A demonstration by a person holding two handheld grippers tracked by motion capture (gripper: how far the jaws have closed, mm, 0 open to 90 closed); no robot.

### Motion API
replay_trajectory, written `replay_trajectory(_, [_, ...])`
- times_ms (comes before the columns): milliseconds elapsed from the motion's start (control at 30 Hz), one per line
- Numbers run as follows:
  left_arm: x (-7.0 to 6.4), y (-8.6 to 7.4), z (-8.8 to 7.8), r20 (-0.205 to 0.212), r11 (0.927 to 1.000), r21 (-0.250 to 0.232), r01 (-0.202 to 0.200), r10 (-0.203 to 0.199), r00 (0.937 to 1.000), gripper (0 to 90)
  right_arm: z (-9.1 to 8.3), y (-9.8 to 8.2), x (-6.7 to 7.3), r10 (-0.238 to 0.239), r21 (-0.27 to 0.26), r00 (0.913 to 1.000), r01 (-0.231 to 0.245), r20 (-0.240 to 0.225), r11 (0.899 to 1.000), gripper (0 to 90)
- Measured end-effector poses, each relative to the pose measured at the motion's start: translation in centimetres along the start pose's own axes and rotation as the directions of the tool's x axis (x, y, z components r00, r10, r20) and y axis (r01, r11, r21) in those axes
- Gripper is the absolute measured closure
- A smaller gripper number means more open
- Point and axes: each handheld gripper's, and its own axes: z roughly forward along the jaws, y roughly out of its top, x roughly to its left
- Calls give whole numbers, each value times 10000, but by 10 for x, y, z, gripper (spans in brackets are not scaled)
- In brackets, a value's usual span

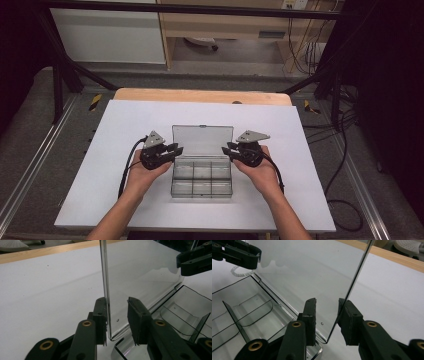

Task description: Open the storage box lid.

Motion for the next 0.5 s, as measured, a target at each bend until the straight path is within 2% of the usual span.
replay_trajectory(500, [4,0,4,-47,9997,17,223,-223,9997,683,5,-1,-4,346,10,9994,-346,30,9994,672])
